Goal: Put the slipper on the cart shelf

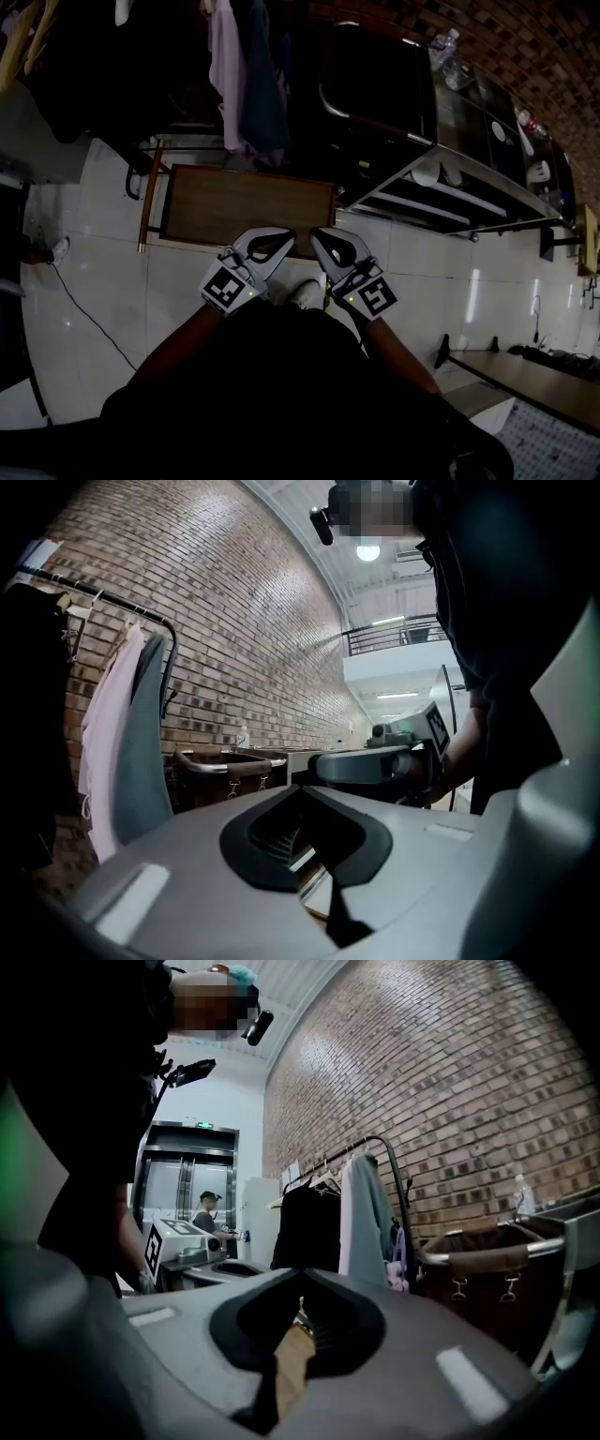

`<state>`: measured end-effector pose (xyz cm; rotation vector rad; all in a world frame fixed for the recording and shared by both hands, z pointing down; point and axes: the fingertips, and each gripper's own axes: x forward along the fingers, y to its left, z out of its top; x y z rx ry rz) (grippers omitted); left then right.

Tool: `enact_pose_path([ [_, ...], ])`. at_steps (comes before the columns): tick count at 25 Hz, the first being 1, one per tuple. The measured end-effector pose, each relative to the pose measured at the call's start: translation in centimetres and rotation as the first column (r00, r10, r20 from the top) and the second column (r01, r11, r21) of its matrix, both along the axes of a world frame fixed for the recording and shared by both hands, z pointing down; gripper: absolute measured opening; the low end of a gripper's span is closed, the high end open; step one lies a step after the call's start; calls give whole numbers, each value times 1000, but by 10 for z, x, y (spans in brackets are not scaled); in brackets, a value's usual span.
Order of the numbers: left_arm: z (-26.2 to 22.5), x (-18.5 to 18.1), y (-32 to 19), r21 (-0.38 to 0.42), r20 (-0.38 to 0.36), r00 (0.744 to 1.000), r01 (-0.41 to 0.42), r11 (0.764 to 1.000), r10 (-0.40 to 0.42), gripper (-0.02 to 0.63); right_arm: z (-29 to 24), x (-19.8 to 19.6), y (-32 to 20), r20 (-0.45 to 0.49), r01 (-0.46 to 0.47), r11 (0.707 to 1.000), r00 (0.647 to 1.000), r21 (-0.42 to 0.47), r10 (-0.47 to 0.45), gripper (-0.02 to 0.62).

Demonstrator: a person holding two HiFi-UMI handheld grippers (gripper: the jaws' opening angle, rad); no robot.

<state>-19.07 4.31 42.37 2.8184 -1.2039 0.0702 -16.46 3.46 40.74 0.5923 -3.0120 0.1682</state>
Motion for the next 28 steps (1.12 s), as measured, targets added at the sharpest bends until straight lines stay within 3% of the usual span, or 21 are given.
enact_pose_path([
  [13,0,6,2,-8,-13,1000,-13,1000,13,2,-2,-5,2,-13,5,1000,1000,17,-4,3],
  [28,3,17,4,-2,-11,998,-59,998,59,2,9,12,6,-21,-62,998,998,-2,61,3],
])
